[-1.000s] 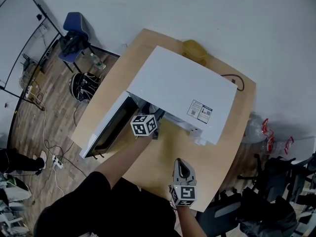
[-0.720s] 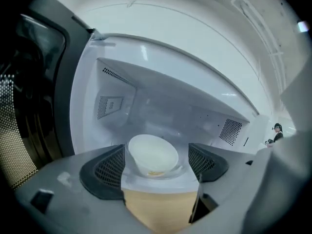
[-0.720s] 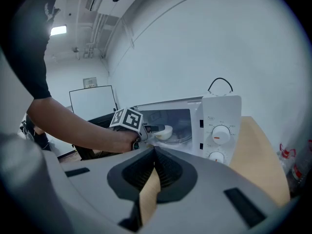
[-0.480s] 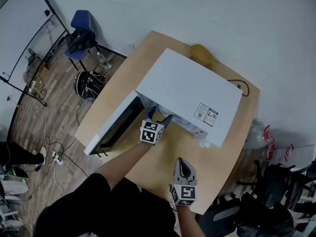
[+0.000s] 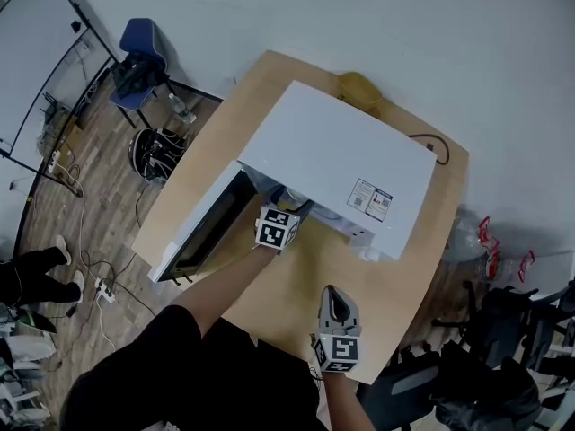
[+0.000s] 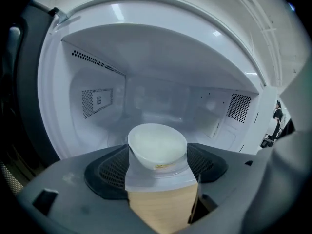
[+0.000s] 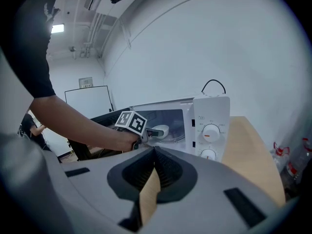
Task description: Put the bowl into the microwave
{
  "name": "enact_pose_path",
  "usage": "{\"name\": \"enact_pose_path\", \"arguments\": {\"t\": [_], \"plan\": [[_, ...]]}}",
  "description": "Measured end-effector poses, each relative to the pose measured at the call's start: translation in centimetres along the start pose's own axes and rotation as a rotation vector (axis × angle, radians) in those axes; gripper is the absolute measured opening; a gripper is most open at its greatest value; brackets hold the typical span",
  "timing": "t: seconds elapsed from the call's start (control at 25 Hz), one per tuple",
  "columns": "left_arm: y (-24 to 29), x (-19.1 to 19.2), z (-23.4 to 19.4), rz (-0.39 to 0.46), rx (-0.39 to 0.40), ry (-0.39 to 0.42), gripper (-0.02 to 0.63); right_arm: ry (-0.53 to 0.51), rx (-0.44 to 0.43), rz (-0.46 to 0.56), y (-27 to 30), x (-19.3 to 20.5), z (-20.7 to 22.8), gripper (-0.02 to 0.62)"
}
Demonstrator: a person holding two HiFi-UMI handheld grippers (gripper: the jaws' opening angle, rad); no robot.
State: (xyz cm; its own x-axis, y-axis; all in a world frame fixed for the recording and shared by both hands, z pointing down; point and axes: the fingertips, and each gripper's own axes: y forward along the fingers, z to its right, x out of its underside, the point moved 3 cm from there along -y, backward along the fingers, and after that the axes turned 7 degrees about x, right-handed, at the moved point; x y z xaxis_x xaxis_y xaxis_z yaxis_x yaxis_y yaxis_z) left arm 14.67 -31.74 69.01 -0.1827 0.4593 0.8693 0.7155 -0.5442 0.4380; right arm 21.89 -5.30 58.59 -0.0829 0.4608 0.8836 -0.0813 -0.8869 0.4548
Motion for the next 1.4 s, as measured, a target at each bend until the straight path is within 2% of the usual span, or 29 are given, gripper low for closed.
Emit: {"name": "enact_pose_path", "arguments": {"t": [0.2,0.48,0.72,0.92,1.2,1.4], "plan": [[1.2,-0.5,0.3,-0.004,0.005,-0.005,0.374,0.017,0.016,-0.005,-0.2,0.2,0.4,0.06],[2.6,-1.0,0.4,0.004,-0.001,-0.073,0.375,0.042,0.018,0.008,-0.1,-0.6,0.7,0.06],[4.2,-1.7,0.2,0.053,0.011,-0.073,0.376,0.07,0.099,0.035,0.0,-1.5,2.9,0.06],[4.7,-1.6,0.2,0.069,0.027,-0.114,0.376,0.055,0.121,0.026,-1.3,-1.2,2.5,0.06],[1.4,-1.2,0.3,0.097,0.047,-0.088,0.376,0.059,0.153,0.009,-3.2,0.7,0.7,0.06],[-4.5,-0.6,1.0,0.083,0.058,-0.04,0.376,0.059,0.182,0.048,-5.3,0.4,-1.8,0.06]]}}
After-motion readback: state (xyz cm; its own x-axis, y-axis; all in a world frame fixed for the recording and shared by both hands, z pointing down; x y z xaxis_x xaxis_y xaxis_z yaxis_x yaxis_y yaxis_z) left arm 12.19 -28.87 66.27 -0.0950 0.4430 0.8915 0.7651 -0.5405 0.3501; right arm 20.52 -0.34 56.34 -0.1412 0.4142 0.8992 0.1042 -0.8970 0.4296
